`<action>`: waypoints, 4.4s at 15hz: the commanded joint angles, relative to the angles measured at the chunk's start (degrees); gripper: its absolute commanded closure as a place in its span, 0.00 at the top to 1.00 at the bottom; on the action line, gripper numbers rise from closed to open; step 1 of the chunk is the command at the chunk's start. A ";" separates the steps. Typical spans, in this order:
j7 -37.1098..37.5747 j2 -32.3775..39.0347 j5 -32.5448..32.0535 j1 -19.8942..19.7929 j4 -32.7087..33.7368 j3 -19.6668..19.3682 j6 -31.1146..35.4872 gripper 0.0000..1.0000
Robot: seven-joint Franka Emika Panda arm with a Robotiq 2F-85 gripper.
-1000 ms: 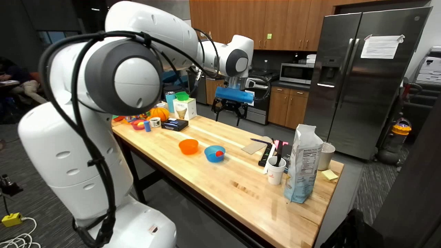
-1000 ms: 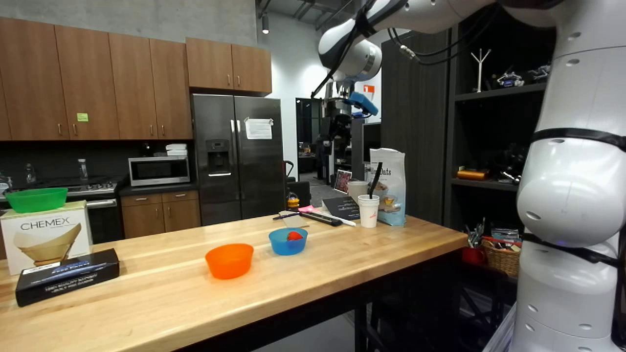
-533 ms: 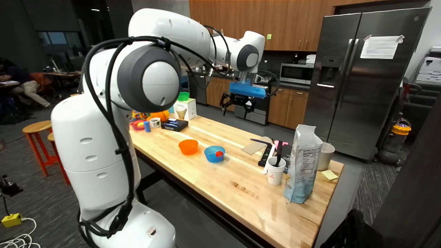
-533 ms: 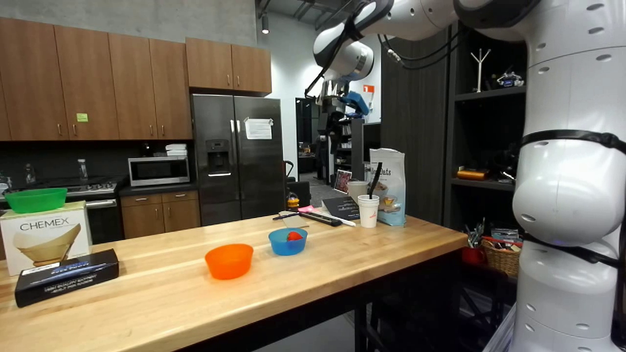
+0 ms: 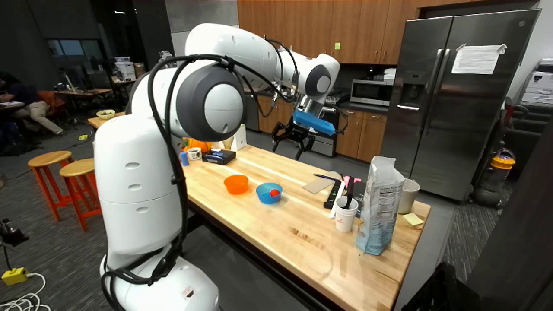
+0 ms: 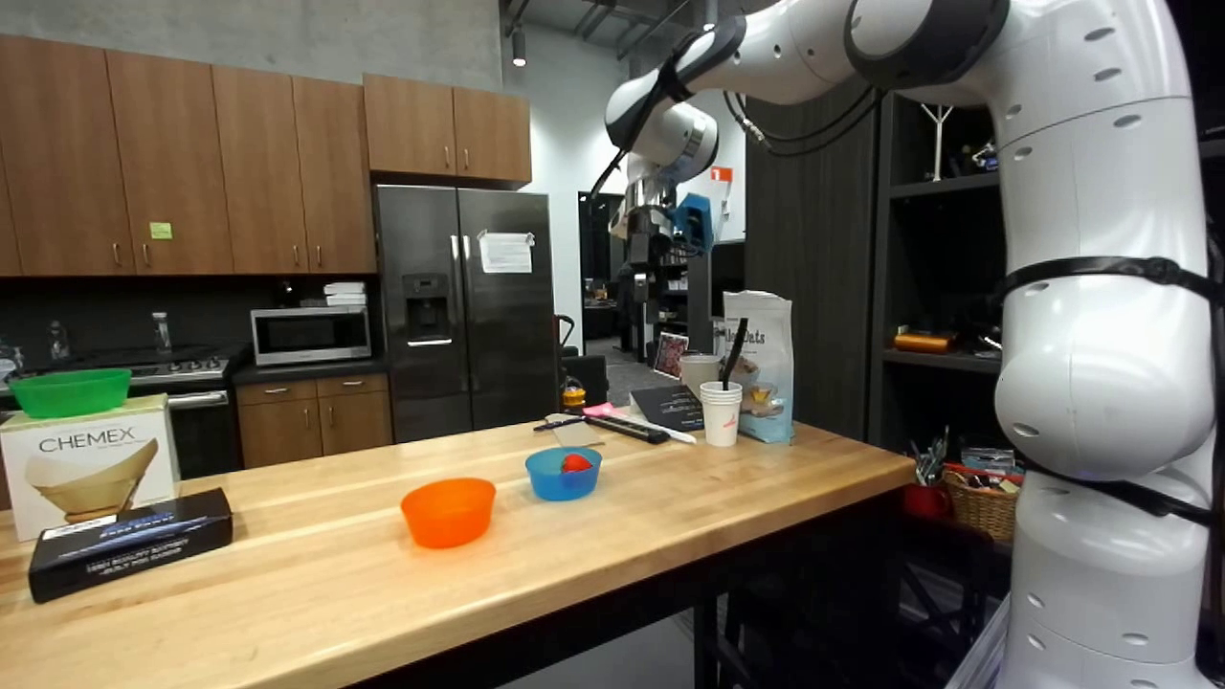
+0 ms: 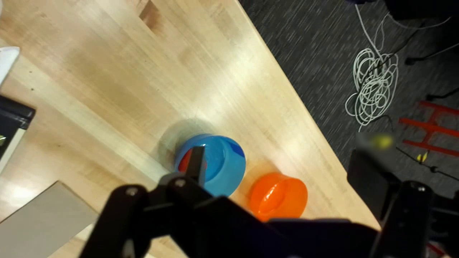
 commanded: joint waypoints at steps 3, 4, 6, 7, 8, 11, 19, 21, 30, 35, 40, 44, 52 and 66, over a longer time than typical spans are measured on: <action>0.10 1.01 -0.17 -1.30 0.20 1.84 -0.09 1.00; 0.11 0.98 -0.16 -1.29 0.22 1.87 -0.09 1.00; -0.67 1.86 -0.83 -1.06 0.50 2.21 0.48 1.00; -1.02 2.53 -1.01 -0.95 0.68 2.51 0.74 1.00; -1.02 3.00 -1.43 -0.79 0.83 2.87 0.95 1.00; -1.88 4.21 -2.71 -0.57 1.40 4.09 1.34 1.00; -1.41 2.75 -12.48 0.57 2.37 6.22 8.31 1.00; -1.60 2.53 -12.02 0.42 2.99 6.62 9.72 1.00; -1.74 1.21 -10.39 0.02 2.42 6.70 15.76 1.00; -6.30 5.86 -8.83 0.14 4.54 7.52 14.34 1.00; -10.80 8.79 -8.11 -0.30 6.29 8.77 13.44 1.00; -15.61 9.42 -4.71 -0.78 7.90 9.68 11.22 1.00; -25.40 9.17 -0.33 -0.40 8.66 10.74 2.82 1.00; -21.31 15.29 -14.29 3.94 11.46 10.84 1.36 1.00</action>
